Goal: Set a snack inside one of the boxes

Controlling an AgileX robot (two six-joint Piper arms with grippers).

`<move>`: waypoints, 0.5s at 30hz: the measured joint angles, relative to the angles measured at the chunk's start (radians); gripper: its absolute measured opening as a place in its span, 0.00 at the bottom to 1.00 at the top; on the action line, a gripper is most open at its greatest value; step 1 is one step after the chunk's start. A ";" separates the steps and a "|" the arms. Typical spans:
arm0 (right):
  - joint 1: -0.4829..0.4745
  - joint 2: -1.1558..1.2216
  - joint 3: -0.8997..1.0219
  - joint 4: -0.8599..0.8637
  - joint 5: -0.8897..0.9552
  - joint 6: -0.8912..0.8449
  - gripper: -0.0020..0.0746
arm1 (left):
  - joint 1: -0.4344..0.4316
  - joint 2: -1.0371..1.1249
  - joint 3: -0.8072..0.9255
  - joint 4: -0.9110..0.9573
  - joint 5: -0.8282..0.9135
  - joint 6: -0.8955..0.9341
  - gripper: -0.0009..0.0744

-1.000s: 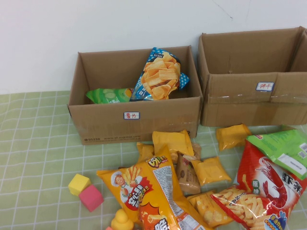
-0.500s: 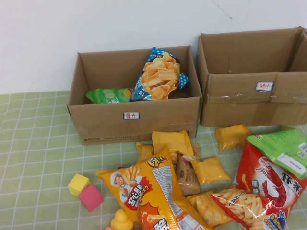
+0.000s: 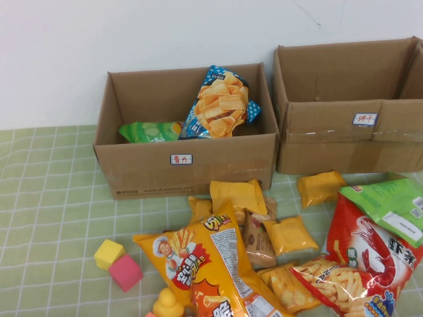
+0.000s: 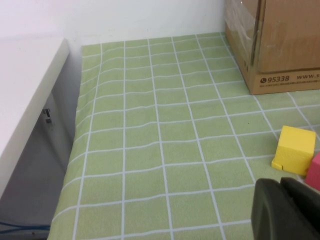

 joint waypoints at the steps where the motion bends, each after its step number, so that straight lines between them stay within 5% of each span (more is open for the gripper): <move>1: 0.000 0.000 0.000 0.010 0.000 0.000 0.02 | 0.000 0.000 0.000 0.000 0.000 0.000 0.01; 15: 0.000 0.000 0.000 0.043 0.007 -0.001 0.02 | 0.000 0.000 0.000 0.000 0.000 0.002 0.01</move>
